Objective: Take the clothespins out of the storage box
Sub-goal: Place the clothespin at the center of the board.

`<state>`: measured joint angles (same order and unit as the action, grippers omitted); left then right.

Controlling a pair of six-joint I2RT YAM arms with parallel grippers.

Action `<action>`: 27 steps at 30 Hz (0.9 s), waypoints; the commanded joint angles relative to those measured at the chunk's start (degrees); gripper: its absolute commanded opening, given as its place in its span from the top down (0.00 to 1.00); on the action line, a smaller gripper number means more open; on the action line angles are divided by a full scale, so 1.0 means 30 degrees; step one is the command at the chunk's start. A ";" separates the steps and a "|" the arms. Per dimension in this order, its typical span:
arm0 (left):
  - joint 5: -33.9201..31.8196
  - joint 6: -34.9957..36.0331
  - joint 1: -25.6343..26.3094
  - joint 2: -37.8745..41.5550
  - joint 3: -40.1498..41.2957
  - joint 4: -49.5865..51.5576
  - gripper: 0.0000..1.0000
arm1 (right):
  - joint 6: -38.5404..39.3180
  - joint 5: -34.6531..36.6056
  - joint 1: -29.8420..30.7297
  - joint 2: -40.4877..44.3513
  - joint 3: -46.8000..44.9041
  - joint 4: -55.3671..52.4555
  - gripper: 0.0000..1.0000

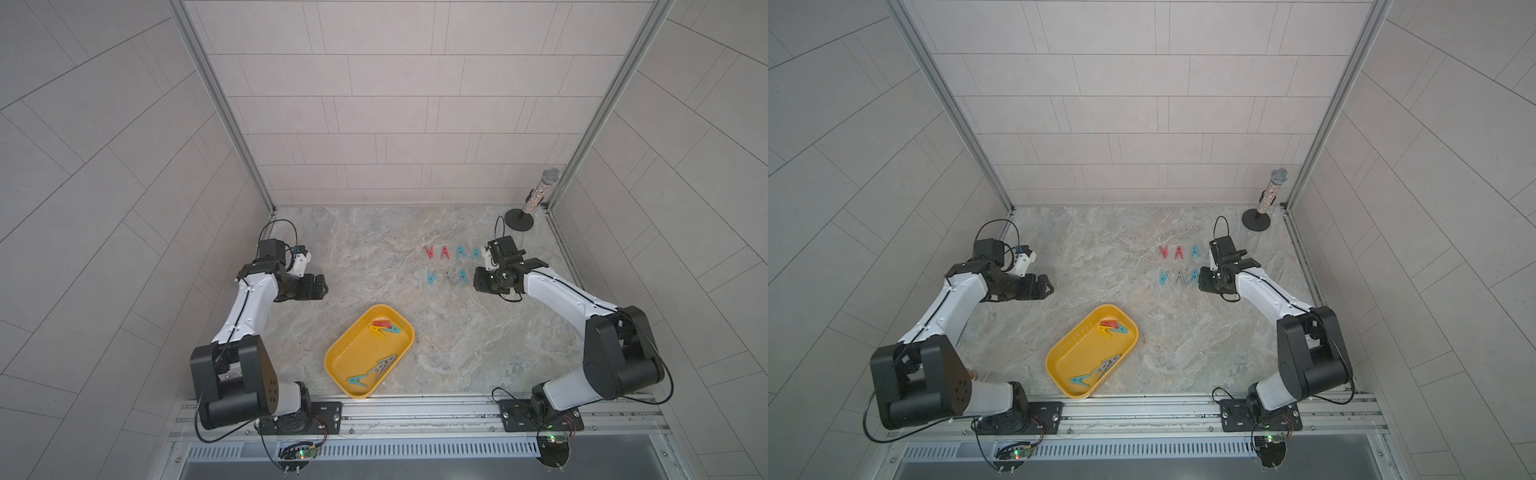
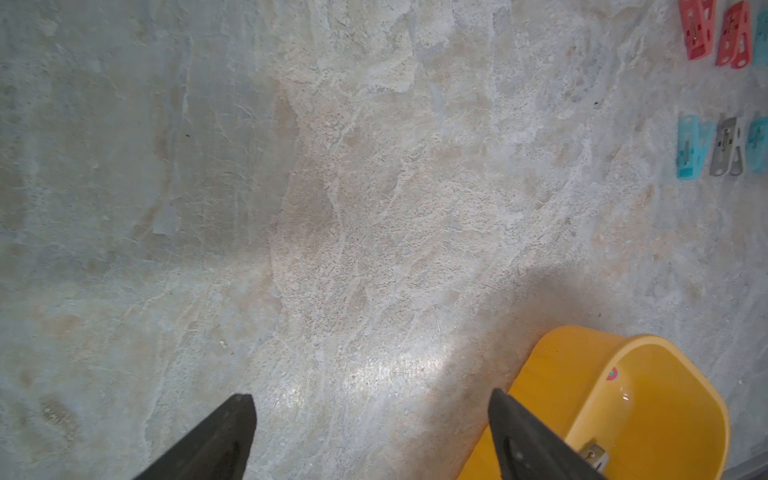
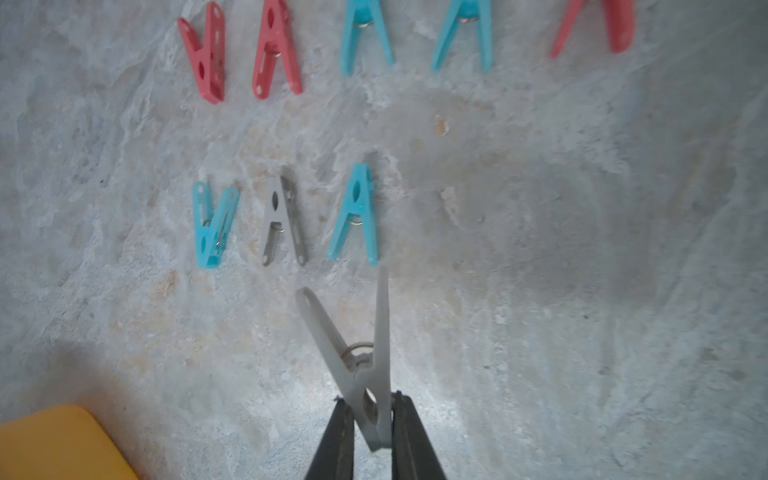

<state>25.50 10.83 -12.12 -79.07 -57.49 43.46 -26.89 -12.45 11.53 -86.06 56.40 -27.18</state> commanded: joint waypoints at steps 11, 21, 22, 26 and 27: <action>0.0569 0.0462 0.0257 -0.0269 -0.0127 0.0779 0.05 | 0.0372 0.1654 -0.0972 -0.4039 0.2676 -0.0279 0.87; 0.0232 0.0434 0.0257 -0.0231 -0.0144 0.0745 0.05 | 0.0440 0.1571 -0.1018 -0.6527 0.4015 -0.0231 0.84; 0.0203 0.0433 0.0261 -0.0220 -0.0143 0.0745 0.05 | 0.0437 0.1571 -0.1008 -0.6611 0.4017 -0.0176 0.84; 0.0181 0.0433 0.0260 -0.0255 -0.0141 0.0688 0.05 | 0.0215 0.1454 -0.0987 -0.6918 0.3898 -0.0066 0.81; 0.0145 0.0433 0.0261 -0.0263 -0.0145 0.0688 0.05 | 0.0151 0.1454 -0.0979 -0.6923 0.3803 -0.0023 0.80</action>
<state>26.48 11.44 -11.60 -79.66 -57.49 44.47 -26.00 -8.73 8.67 -106.30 67.81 -27.16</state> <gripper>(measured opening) 0.950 0.200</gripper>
